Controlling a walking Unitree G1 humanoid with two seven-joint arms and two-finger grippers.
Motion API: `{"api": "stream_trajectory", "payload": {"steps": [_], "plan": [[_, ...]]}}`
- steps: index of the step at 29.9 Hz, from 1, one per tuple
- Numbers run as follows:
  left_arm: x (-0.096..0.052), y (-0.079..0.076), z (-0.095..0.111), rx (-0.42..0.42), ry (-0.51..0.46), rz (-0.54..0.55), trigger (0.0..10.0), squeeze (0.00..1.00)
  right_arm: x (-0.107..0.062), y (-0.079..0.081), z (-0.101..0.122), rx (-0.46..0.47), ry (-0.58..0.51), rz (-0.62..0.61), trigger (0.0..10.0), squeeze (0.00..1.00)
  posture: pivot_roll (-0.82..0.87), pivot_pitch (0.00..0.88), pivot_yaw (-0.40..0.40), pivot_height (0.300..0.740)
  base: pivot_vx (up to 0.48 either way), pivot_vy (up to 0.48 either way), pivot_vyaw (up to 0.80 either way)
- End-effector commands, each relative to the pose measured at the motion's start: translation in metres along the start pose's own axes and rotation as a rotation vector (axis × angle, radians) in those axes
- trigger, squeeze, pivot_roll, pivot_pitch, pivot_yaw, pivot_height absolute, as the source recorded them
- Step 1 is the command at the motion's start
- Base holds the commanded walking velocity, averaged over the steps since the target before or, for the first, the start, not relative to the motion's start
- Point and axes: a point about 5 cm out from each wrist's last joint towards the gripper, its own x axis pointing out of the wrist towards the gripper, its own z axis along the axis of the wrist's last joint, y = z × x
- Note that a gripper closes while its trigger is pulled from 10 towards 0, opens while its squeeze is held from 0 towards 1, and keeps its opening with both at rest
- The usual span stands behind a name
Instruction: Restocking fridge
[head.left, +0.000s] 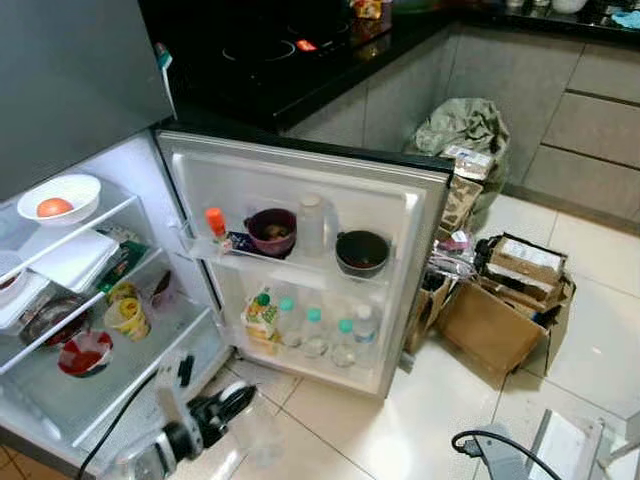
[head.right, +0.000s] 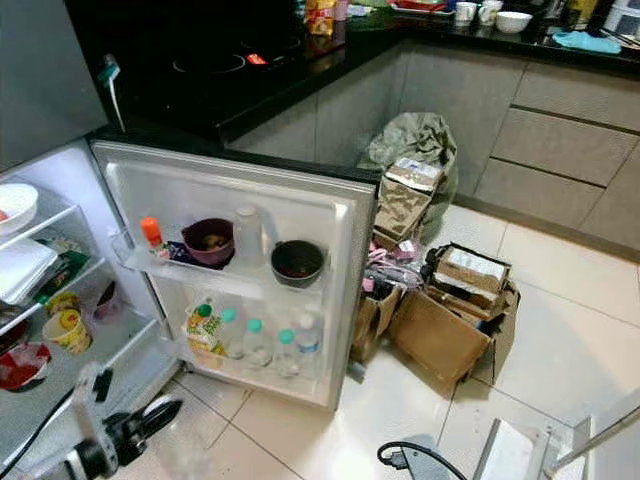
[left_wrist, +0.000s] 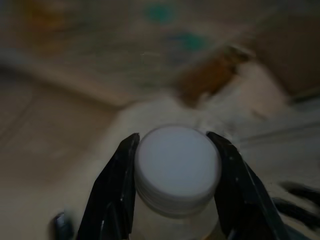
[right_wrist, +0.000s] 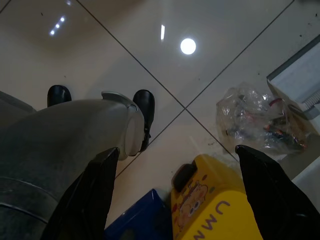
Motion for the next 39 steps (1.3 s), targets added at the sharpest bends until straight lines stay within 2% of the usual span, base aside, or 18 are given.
{"api": "stream_trajectory", "payload": {"steps": [1,3,6,12,19,31,39], "plan": [[0.001,0.005,-0.005,-0.005,-0.022,0.109,10.0,0.0,0.0,0.001,-0.002,-0.003,0.009,0.007,10.0,0.0,-0.02,0.0,0.004,0.74,0.0,0.0,0.0],[-0.004,0.014,-0.012,-0.009,-0.017,0.255,10.0,0.0,0.0,0.0,-0.004,-0.002,0.015,0.006,10.0,0.0,-0.02,0.0,0.004,0.74,0.0,0.0,0.0],[-0.008,0.021,-0.017,-0.038,-0.02,0.344,10.0,0.0,-0.001,-0.001,-0.005,0.001,0.019,0.001,10.0,0.0,-0.02,0.0,0.003,0.74,0.0,0.0,0.0],[-0.01,0.023,-0.021,-0.077,-0.024,0.383,10.0,0.0,-0.001,-0.001,-0.006,0.006,0.021,0.0,10.0,0.0,-0.02,0.0,0.003,0.74,0.0,0.0,0.0],[-0.018,0.026,-0.043,-0.052,0.059,0.469,10.0,0.0,-0.002,0.0,-0.012,0.023,0.034,-0.003,10.0,0.0,-0.04,0.0,0.011,0.74,0.0,0.07,0.0],[-0.02,0.025,-0.053,-0.043,0.1,0.484,10.0,0.0,-0.002,0.0,-0.014,0.032,0.036,-0.004,10.0,0.0,-0.04,0.0,0.013,0.74,0.0,0.282,0.0],[-0.012,0.021,-0.048,-0.011,0.101,0.464,10.0,0.0,-0.002,0.0,-0.012,0.035,0.028,-0.005,10.0,0.0,-0.04,0.0,0.016,0.74,0.0,0.265,0.0]]}}
